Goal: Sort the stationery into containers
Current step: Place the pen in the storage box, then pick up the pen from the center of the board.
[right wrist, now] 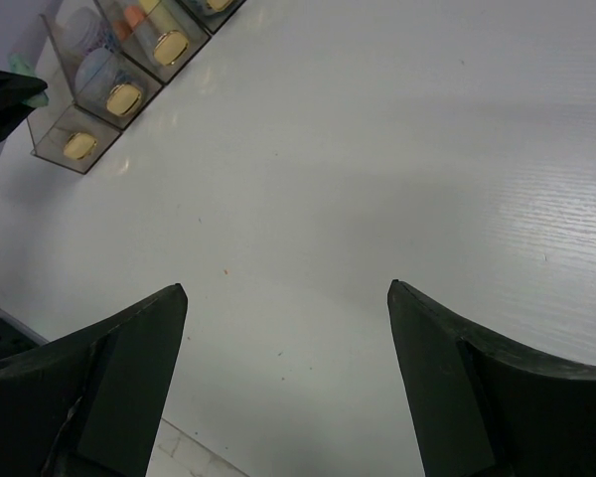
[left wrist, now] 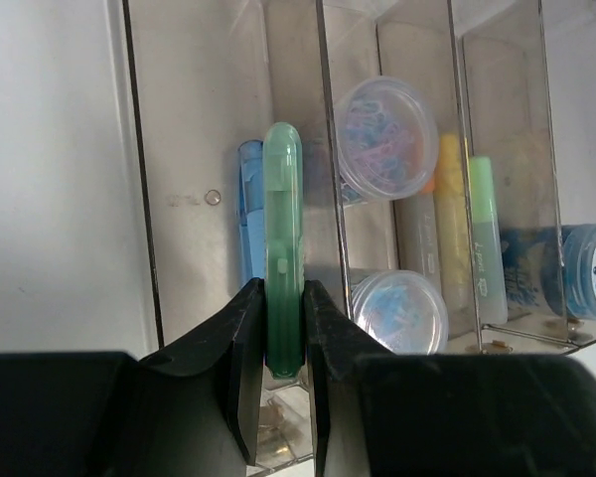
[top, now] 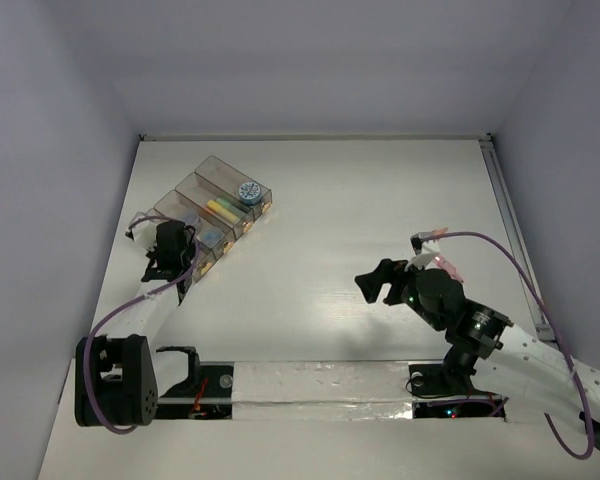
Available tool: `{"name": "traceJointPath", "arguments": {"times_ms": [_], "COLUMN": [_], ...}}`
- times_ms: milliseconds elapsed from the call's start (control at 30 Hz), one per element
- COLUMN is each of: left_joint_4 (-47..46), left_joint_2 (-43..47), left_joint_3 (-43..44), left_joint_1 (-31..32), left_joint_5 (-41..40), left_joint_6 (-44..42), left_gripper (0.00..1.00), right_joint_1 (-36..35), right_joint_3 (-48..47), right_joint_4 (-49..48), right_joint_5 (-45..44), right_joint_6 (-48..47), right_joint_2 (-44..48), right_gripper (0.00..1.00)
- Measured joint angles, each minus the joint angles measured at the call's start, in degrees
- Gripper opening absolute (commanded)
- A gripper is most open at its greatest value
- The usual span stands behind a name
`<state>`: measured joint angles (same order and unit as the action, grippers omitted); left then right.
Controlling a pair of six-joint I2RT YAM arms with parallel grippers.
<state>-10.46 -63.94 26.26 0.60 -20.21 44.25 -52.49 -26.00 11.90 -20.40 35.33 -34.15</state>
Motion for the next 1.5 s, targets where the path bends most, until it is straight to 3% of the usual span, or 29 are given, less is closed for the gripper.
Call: {"name": "traceJointPath", "arguments": {"times_ms": [67,100,167,300,400,500,533,600,633,733,767,900,1000,1033,1133,1333,1500], "left_joint_4": [0.0,-0.3,-1.0,-2.3,-3.8,-5.7,-6.7,-9.0,-10.2,-13.3,-14.3,-18.5,-21.3,-22.4,-26.1,-32.2,-33.9], "left_joint_2": [0.0,0.1,0.7,3.9,7.8,13.2,15.1,18.3,19.6,20.5,20.0,15.2,10.4,8.8,4.2,-1.1,-1.0], "left_joint_3": [0.0,0.0,-0.3,-1.7,-2.7,-3.3,-3.3,-3.3,-3.3,-2.9,-2.8,-2.6,-2.5,-2.5,-2.5,-3.2,-3.4], "left_joint_1": [0.0,0.0,0.0,0.0,0.0,1.4,2.7,6.6,9.3,18.2,20.9,32.5,39.7,41.7,46.2,50.4,50.3], "left_joint_5": [-0.2,-0.4,-0.5,-0.5,0.6,1.7,2.0,2.4,2.4,3.1,3.4,4.5,6.6,7.9,11.2,16.4,20.0], "left_joint_6": [0.7,1.0,1.6,1.9,1.7,1.1,0.7,-0.7,-1.5,-3.9,-4.8,-8.2,-10.5,-11.1,-12.9,-15.8,-16.0], "left_gripper": [0.23,0.38,0.59,0.73,0.75,0.75,0.75,0.72,0.71,0.62,0.61,0.37,0.32,0.32,0.32,0.32,0.33], "right_joint_1": [0.0,0.0,0.0,0.0,0.0,0.0,0.0,0.1,0.7,3.0,4.1,11.0,18.6,21.2,28.7,40.6,44.3], "right_joint_3": [0.0,0.0,0.0,0.0,-0.2,-0.8,-1.2,-2.2,-2.9,-5.2,-6.0,-9.2,-10.4,-10.6,-11.2,-13.6,-18.4], "right_joint_4": [0.0,0.0,-0.2,-0.3,-0.3,-0.2,0.0,0.3,0.6,1.3,1.5,2.5,2.6,2.6,2.6,2.6,2.5], "right_joint_5": [-0.1,-0.2,-0.3,-1.1,-2.2,-3.9,-4.7,-6.3,-7.2,-8.8,-9.2,-10.7,-10.5,-10.5,-10.0,-6.9,-2.5], "right_joint_6": [-0.1,-0.1,-0.2,-0.3,-0.5,-0.7,-0.7,-0.7,-0.9,-1.1,-1.1,-1.7,-2.4,-2.7,-3.7,-5.4,-6.5], "right_joint_2": [-0.2,-0.4,-1.2,-3.2,-4.4,-5.5,-6.2,-7.5,-8.4,-11.4,-12.5,-17.6,-22.1,-23.4,-28.0,-36.8,-43.5], "right_gripper": [0.88,0.89,0.89,0.88,0.81,0.61,0.39,0.26,0.14,0.05,0.05,0.08,0.29,0.45,0.66,0.76,0.72]}}
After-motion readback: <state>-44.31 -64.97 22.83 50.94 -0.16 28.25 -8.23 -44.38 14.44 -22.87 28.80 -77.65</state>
